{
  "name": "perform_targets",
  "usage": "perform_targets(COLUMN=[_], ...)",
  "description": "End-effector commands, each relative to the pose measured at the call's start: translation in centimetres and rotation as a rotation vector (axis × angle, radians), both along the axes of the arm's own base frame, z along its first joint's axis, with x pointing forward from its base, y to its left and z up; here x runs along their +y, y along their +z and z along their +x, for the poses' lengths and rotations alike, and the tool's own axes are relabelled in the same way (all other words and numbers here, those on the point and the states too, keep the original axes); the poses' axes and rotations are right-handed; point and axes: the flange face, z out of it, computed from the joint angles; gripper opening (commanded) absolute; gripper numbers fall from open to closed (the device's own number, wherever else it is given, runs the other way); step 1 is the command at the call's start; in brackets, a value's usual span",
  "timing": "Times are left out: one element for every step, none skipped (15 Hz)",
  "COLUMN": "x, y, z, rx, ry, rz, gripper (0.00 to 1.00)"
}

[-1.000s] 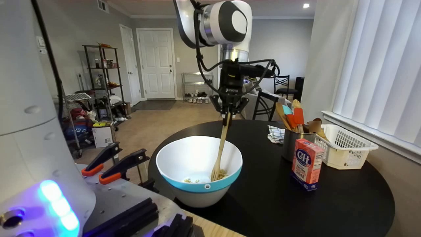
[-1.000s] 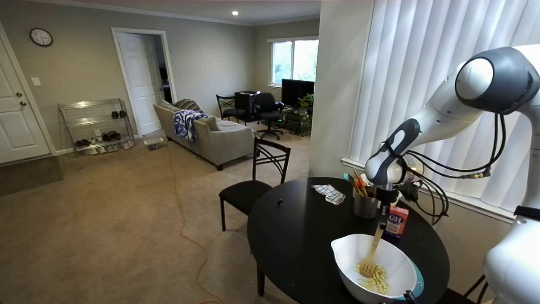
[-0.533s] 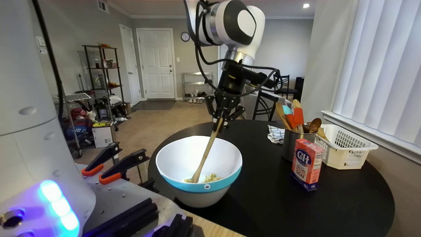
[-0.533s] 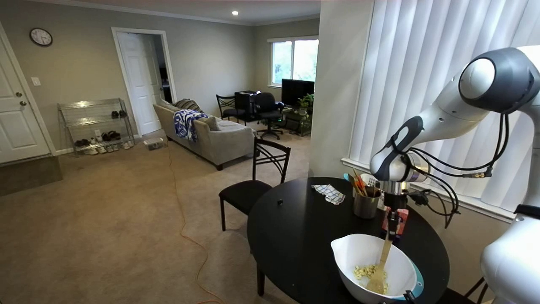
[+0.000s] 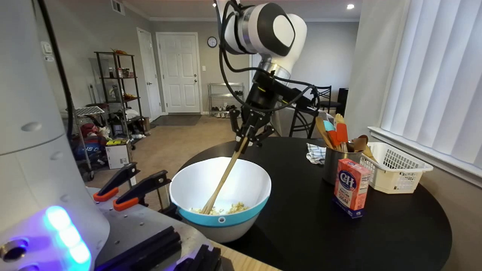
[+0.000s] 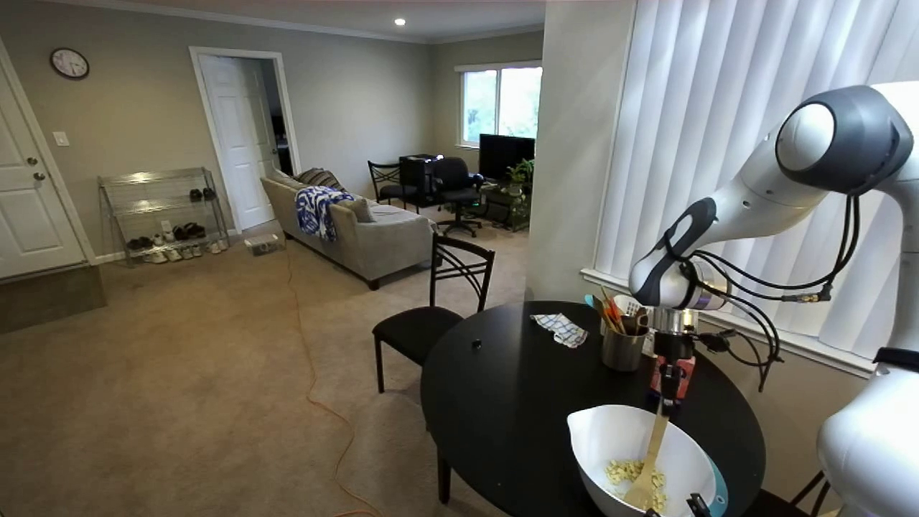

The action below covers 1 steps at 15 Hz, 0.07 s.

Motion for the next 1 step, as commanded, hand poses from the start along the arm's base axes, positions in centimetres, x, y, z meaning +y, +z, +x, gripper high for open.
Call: perform_targets(x=[0.46], y=[-0.24], z=[-0.21], rx=[0.029], ry=[-0.017], rz=[0.048], gripper=[0.05])
